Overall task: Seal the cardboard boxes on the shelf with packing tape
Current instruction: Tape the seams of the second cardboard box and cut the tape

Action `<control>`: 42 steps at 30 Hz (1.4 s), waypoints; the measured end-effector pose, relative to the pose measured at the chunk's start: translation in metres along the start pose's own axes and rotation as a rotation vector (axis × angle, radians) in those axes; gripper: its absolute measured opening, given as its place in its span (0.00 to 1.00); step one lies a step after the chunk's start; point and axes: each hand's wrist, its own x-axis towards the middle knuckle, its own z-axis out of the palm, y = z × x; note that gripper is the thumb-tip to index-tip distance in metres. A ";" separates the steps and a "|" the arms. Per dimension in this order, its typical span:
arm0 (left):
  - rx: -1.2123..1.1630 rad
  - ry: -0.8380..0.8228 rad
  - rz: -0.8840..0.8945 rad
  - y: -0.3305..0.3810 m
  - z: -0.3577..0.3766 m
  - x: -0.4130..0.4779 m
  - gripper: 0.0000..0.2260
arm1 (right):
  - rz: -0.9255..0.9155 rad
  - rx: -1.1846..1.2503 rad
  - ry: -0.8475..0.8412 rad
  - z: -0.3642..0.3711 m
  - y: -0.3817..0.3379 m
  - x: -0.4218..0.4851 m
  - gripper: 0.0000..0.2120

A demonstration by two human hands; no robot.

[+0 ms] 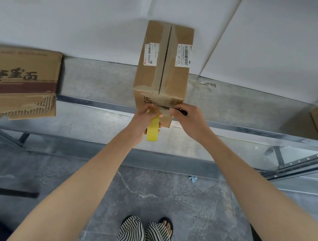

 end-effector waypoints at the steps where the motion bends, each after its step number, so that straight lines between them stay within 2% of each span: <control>1: 0.000 0.008 -0.003 0.001 0.000 0.000 0.05 | -0.001 0.003 0.001 -0.001 0.001 0.000 0.06; 6: -0.003 0.023 -0.007 0.005 0.000 0.003 0.05 | 0.029 -0.045 -0.019 -0.017 0.009 -0.001 0.03; 11: -0.008 0.011 -0.005 0.004 0.001 0.005 0.05 | 0.041 -0.156 -0.039 -0.039 0.029 -0.003 0.07; 20: -0.041 0.032 0.017 -0.002 0.004 0.010 0.07 | 0.112 -0.265 0.156 -0.055 0.074 0.032 0.11; 28: -0.064 0.049 0.031 -0.004 0.007 0.014 0.08 | 0.138 -0.456 0.230 -0.043 0.104 0.064 0.16; 34: -0.059 0.063 0.022 -0.005 0.009 0.016 0.08 | 0.195 -0.574 0.131 -0.042 0.094 0.076 0.24; 37: -0.046 0.073 0.013 -0.005 0.010 0.017 0.07 | 0.060 -0.376 0.277 -0.040 0.053 0.075 0.24; 40: -0.048 0.085 0.004 -0.004 0.011 0.016 0.06 | -0.316 -0.180 0.499 -0.029 -0.003 0.061 0.21; 42: -0.065 0.092 0.003 -0.003 0.012 0.016 0.06 | -0.561 -0.220 0.508 -0.017 -0.028 0.051 0.21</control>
